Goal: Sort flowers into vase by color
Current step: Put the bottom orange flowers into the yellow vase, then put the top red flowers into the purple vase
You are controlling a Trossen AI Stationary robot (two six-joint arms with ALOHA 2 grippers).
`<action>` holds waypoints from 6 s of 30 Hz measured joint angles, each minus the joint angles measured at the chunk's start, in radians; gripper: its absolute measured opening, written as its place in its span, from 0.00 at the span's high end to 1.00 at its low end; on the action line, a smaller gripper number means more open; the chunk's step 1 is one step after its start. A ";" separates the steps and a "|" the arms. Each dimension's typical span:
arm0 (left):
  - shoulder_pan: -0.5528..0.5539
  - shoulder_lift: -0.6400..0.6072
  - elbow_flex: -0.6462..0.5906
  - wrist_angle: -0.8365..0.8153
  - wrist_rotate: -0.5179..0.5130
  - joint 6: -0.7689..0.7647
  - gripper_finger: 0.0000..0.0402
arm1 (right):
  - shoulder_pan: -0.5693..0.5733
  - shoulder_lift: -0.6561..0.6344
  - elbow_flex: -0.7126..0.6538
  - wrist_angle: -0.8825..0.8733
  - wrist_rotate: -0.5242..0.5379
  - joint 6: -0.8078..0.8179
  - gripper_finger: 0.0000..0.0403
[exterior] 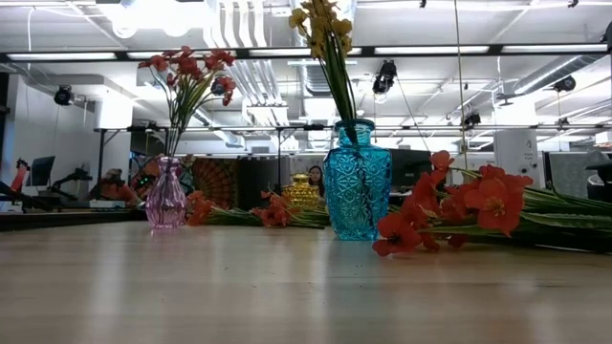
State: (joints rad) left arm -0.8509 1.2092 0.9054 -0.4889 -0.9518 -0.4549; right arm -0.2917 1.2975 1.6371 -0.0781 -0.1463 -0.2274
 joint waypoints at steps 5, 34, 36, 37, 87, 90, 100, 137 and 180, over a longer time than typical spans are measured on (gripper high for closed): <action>0.000 -0.014 0.000 -0.112 -0.039 -0.113 0.56 | -0.179 0.033 -0.094 0.049 -0.124 0.034 0.94; 0.005 -0.016 0.000 -0.151 -0.140 -0.104 0.57 | -0.366 0.401 -0.534 0.991 -0.247 0.400 0.94; 0.005 -0.016 0.000 -0.154 -0.140 -0.104 0.57 | -0.365 0.409 -0.515 0.990 -0.247 0.400 0.94; 0.005 -0.017 0.000 -0.158 -0.140 -0.104 0.57 | -0.366 0.409 -0.507 0.988 -0.247 0.399 0.94; 0.005 -0.017 -0.001 -0.164 -0.141 -0.097 0.57 | -0.365 0.416 -0.467 0.726 -0.219 0.250 0.90; 0.005 -0.017 -0.001 -0.164 -0.140 -0.097 0.57 | -0.365 0.416 -0.467 0.726 -0.219 0.255 0.85; 0.005 -0.017 -0.001 -0.164 -0.141 -0.097 0.57 | -0.365 0.416 -0.467 0.700 -0.219 0.255 0.71; 0.011 -0.017 -0.001 -0.163 -0.141 -0.104 0.57 | -0.366 0.217 -0.425 0.132 -0.160 0.298 0.37; 0.047 -0.017 0.004 -0.132 -0.138 -0.108 0.57 | -0.264 0.138 -0.160 -1.272 0.053 0.490 0.43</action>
State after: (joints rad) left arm -0.8043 1.1923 0.9092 -0.6209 -1.0897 -0.5632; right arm -0.5556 1.4351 1.4773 -1.3504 -0.0937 0.2622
